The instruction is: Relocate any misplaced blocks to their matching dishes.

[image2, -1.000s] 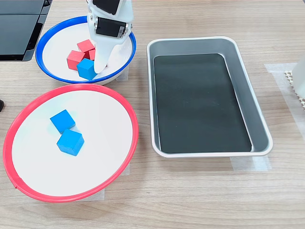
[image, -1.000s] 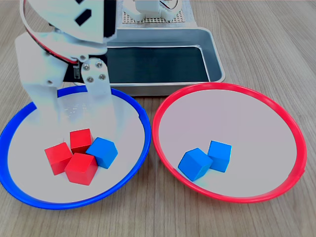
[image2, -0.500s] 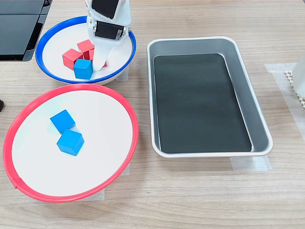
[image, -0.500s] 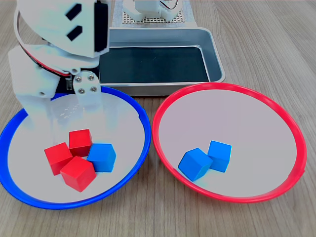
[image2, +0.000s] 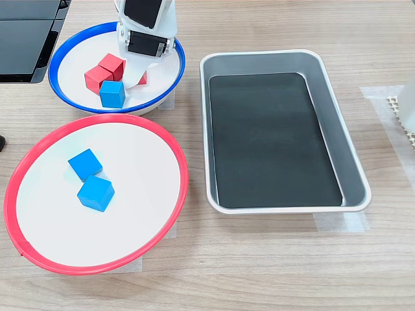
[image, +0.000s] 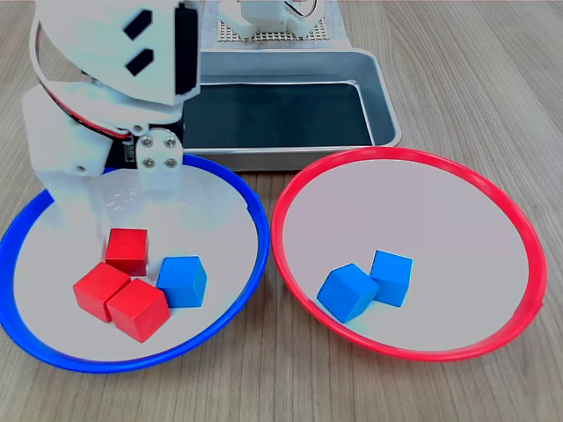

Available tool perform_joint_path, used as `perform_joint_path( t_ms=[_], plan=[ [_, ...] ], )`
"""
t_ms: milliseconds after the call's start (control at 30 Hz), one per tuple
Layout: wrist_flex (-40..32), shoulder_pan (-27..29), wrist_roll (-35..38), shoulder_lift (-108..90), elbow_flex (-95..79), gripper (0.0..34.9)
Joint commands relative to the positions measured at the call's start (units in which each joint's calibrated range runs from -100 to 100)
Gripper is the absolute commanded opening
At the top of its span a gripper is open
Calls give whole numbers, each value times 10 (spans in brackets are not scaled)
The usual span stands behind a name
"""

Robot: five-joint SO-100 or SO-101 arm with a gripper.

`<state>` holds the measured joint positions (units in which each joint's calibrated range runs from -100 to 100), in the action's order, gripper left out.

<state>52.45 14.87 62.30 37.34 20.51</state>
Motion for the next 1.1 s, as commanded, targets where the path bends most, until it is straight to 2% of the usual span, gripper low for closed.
perform_joint_path(
  t_ms=[0,533,1067],
  plan=[
    [12,-11,-15,-53,-8,3],
    [90,-74,-76,-175,7,3],
    [79,-243,-189,-179,-33,3]
  ],
)
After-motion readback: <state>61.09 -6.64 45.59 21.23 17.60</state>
